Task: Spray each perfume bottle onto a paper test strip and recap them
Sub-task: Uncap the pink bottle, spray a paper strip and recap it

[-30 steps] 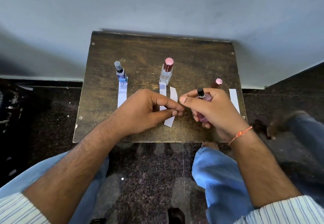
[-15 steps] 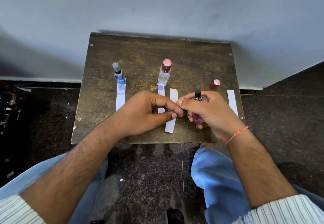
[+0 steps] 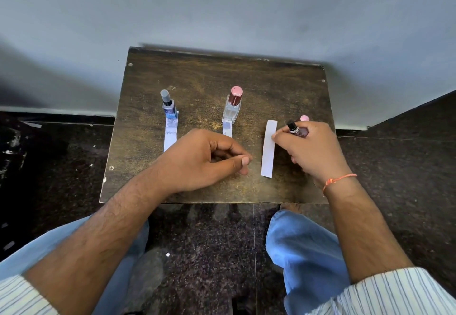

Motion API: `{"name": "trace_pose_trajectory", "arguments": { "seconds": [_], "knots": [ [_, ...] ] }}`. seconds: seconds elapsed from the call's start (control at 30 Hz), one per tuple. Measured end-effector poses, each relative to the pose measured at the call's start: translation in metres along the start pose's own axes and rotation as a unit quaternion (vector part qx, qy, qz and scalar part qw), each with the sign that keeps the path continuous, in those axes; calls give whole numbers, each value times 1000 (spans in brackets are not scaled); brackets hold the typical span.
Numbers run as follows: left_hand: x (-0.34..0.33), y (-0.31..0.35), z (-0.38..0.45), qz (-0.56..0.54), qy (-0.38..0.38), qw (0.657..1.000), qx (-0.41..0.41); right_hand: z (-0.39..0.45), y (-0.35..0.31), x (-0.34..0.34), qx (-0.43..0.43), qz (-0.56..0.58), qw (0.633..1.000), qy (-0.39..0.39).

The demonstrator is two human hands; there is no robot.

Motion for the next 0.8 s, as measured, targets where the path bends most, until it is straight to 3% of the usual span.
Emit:
{"name": "trace_pose_trajectory", "arguments": {
  "seconds": [0.4, 0.8],
  "knots": [
    [12, 5, -6, 6, 16, 1000, -10, -2, -22, 11, 33, -173, 981, 83],
    [13, 8, -7, 17, 14, 1000, -7, -4, -25, 12, 29, -203, 973, 104]
  ]
}}
Point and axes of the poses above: each hand's wrist, its own z-axis towards the middle knuckle, its own x-axis out of the back of the hand, y = z × x, the point moved 9 cm from there along z, towards the middle knuckle, and after that the axes turned 7 degrees about -z, right-handed, at the moved point
